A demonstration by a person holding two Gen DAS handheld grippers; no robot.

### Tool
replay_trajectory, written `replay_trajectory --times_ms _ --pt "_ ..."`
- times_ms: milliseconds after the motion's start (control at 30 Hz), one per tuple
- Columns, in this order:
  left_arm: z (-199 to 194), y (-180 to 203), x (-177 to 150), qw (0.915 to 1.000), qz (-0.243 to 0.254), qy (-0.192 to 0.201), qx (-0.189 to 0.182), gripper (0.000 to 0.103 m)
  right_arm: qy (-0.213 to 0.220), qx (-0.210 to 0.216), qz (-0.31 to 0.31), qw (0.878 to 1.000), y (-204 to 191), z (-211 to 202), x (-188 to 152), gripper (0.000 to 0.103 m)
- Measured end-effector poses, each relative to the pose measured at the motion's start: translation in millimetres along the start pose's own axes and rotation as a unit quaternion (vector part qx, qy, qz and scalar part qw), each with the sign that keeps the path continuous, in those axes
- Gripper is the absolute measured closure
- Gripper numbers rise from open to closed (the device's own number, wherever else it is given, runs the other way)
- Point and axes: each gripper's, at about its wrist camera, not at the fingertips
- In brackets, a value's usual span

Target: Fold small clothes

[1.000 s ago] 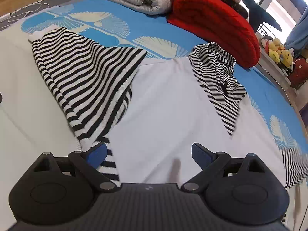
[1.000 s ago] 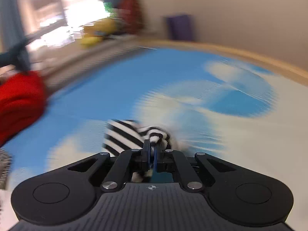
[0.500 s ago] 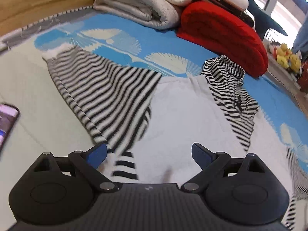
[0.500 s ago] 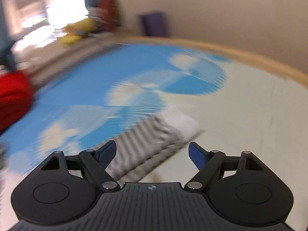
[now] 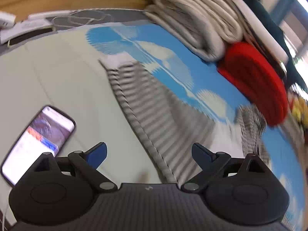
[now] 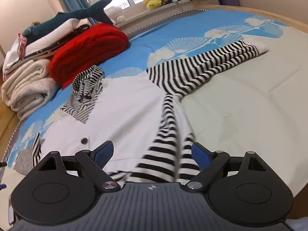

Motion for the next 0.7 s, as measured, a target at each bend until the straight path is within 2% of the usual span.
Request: replay_trajectory --times_ms 67,133,200,300,333,400,433,467,500,533,600,700 --pt "17 -7 27 0.9999 -0.007 0.002 0.008 0.006 0.019 -0.014 0.013 1.0 -9 8 4 0.014" --pt "40 -14 51 0.9996 -0.025 -0.003 0.009 0.006 0.023 -0.01 0.028 0.999 -11 29 13 0.014" --pt "75 -27 72 0.9971 -0.072 -0.019 0.011 0.006 0.025 -0.013 0.027 0.999 -15 42 17 0.014" --pt "125 -49 89 0.986 -0.156 -0.056 0.016 0.008 0.013 -0.025 0.0 1.0 -20 61 19 0.014" --pt "135 -53 93 0.9835 -0.171 -0.056 0.02 0.008 0.007 -0.028 -0.009 1.0 -22 67 19 0.014" --pt "142 -49 103 0.9847 -0.171 -0.011 0.032 0.009 -0.007 -0.03 -0.019 0.999 -26 76 18 0.014" --pt "143 -45 108 0.9867 -0.158 -0.002 0.04 0.032 -0.014 -0.029 -0.018 0.999 -27 79 18 0.014" --pt "149 -40 115 0.9894 -0.133 -0.006 0.058 0.091 -0.023 -0.029 -0.013 0.999 -27 83 19 0.014" --pt "153 -39 121 0.9896 -0.117 -0.023 0.081 0.1 -0.028 -0.027 -0.009 0.999 -28 84 20 0.014" --pt "152 -42 124 0.9878 -0.123 -0.026 0.091 0.1 -0.034 -0.026 -0.005 0.999 -28 86 20 0.014" --pt "135 -57 131 0.9839 -0.149 0.004 0.099 0.1 -0.04 -0.017 0.004 0.999 -30 85 21 0.014" --pt "107 -78 140 0.9754 -0.173 0.035 0.133 0.1 -0.042 0.001 0.003 0.999 -32 80 22 0.014"
Point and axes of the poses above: each gripper's, at about its wrist camera, not at the fingertips, and z roughly the way its jaws point, y to its right, x to its top, and after that the axes turned 1 degree about x, right-handed
